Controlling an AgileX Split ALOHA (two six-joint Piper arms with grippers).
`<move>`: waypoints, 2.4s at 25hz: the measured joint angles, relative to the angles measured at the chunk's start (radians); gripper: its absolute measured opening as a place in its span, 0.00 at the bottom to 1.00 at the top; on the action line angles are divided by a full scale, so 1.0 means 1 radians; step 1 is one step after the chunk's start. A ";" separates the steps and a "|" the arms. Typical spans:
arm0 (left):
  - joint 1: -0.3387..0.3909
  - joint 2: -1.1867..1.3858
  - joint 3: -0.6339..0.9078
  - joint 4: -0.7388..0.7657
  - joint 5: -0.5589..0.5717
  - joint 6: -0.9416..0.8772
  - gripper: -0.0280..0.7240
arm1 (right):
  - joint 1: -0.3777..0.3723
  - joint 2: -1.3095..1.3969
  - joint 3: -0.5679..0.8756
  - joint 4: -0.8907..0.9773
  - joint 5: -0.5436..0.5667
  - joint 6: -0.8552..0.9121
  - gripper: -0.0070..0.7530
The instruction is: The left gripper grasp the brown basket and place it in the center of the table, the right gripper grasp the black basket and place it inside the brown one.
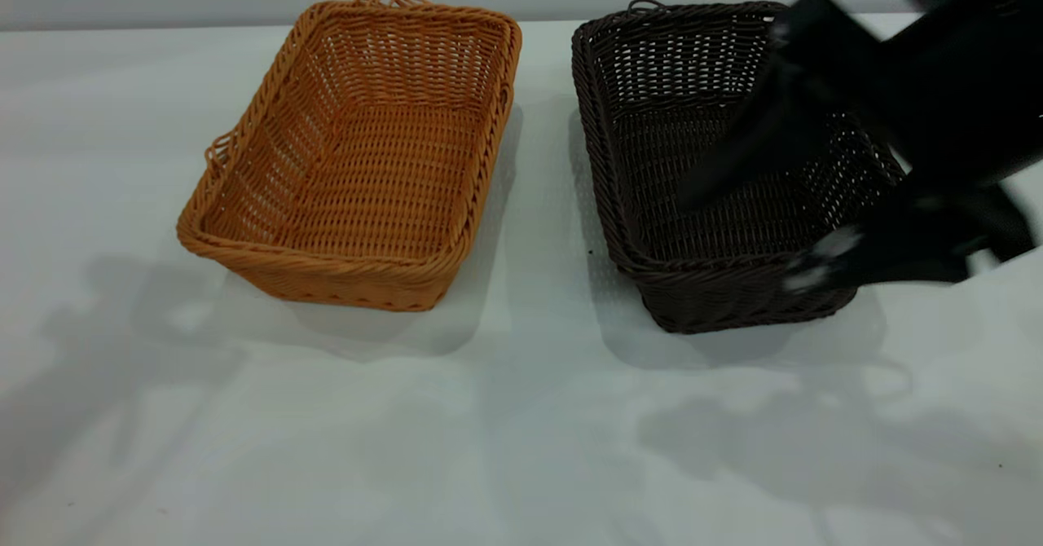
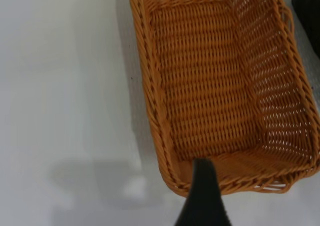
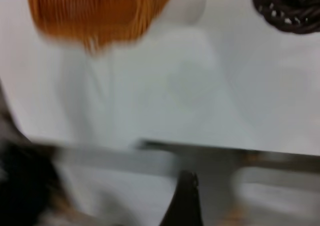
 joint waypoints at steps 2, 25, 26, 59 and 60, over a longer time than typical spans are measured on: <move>0.000 0.010 -0.004 -0.001 -0.003 0.001 0.71 | 0.000 0.084 -0.002 0.171 0.012 0.000 0.79; 0.000 0.019 -0.004 -0.001 -0.032 0.005 0.71 | 0.106 0.363 -0.162 0.332 -0.321 0.454 0.74; 0.000 0.024 -0.004 -0.001 -0.034 0.005 0.71 | 0.123 0.365 -0.164 0.333 -0.361 0.482 0.74; 0.000 0.835 -0.541 -0.001 -0.043 0.041 0.71 | 0.199 0.370 -0.164 0.345 -0.693 0.732 0.65; 0.000 0.856 -0.559 -0.001 -0.043 0.041 0.71 | 0.199 0.370 -0.164 0.345 -0.695 0.732 0.65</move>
